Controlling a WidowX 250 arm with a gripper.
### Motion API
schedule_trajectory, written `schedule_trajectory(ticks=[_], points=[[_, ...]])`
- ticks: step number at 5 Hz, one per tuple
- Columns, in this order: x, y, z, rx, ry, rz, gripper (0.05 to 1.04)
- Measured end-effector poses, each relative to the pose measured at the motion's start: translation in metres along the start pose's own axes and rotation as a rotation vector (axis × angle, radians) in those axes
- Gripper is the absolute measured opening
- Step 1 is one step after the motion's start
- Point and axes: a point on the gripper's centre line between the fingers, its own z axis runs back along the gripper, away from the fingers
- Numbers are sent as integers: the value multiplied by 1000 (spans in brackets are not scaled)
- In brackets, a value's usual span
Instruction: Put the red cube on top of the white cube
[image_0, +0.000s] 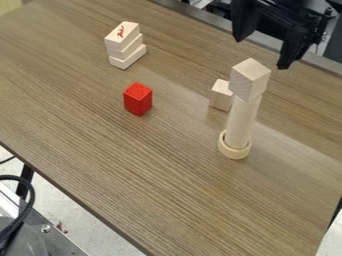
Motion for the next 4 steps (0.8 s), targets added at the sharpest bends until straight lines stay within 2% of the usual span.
schedule_trajectory(ticks=[1, 2, 3, 4], points=[[-3, 0, -10, -1, 32, 2, 998], [-24, 28, -6, -4, 47, 87, 998], [-40, 61, 10, 27, 2, 191, 998], [-48, 87, 8, 45, 3, 271, 998]])
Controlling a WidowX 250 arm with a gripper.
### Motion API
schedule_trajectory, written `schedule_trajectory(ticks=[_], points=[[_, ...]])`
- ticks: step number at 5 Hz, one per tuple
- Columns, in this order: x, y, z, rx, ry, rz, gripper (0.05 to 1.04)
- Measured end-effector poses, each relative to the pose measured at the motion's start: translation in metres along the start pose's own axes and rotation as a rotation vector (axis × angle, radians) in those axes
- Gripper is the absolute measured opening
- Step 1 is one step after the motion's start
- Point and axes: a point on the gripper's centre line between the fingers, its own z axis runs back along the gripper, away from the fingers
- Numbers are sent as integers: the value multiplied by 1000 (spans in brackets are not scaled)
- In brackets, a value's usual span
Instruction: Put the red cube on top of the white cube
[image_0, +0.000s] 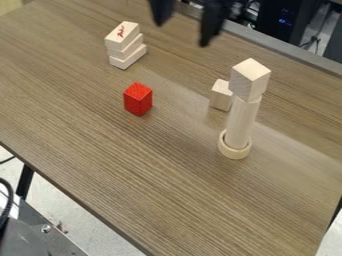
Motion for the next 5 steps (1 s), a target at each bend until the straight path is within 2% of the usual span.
schedule_trajectory(ticks=[1, 2, 3, 4, 5], points=[[-5, 18, -25, 10, 44, 13, 998], [-11, 29, -73, 53, 130, -105, 998], [-18, 47, -108, 63, 201, -210, 998], [-22, 60, -124, 60, 225, -248, 998], [-24, 64, -127, 53, 227, -263, 998]])
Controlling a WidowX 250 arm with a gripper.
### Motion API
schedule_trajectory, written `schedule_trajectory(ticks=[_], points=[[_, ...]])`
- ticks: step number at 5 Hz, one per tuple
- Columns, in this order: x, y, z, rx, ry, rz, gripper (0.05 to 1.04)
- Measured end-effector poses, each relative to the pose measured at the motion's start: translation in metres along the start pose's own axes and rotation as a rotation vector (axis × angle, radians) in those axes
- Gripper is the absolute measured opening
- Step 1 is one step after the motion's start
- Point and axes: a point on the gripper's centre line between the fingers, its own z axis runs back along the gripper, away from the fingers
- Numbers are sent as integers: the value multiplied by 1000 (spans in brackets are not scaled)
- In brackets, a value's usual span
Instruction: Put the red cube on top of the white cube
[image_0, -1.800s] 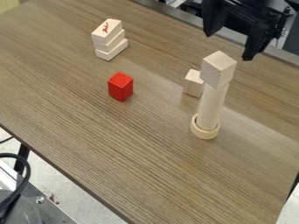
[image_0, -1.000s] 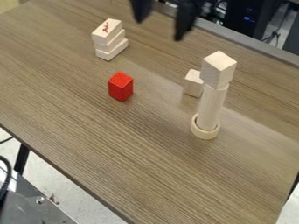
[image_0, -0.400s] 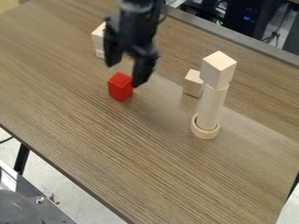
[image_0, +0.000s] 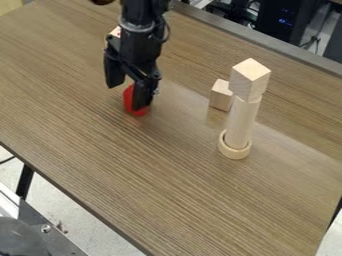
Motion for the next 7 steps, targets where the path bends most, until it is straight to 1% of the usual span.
schedule_trajectory(ticks=[1, 2, 3, 4, 5, 6, 7], points=[[-3, -3, -5, -10, -7, 6, 998], [2, -8, -7, -31, -43, 28, 998], [10, -13, -8, -45, -97, 60, 955], [14, -14, -13, -37, -152, 120, 675], [18, -14, -15, -37, -183, 141, 594], [15, -21, -11, -81, -159, 176, 594], [29, -29, 41, -115, -221, 159, 594]])
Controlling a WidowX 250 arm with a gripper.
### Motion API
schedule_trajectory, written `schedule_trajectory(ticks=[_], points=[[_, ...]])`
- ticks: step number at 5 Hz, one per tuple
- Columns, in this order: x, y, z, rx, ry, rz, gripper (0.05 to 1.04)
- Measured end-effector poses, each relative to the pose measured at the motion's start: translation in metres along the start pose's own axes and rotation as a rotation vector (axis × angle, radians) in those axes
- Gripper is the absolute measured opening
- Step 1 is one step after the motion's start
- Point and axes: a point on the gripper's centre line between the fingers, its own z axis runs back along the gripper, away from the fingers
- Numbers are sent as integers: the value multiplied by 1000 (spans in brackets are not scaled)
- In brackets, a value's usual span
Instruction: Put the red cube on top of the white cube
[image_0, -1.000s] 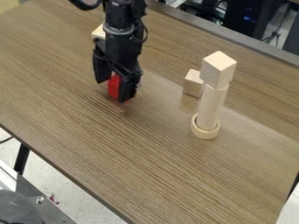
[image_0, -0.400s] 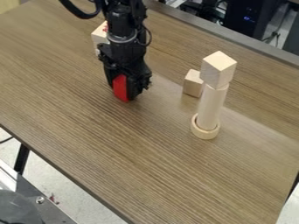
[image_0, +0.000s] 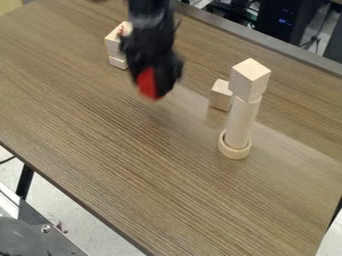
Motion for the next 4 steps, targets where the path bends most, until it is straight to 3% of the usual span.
schedule_trajectory(ticks=[2, 3, 4], points=[[20, -46, 98, 2, -104, -138, 594], [30, -71, 137, -8, -129, -221, 594], [30, -89, 139, -5, -109, -297, 594]])
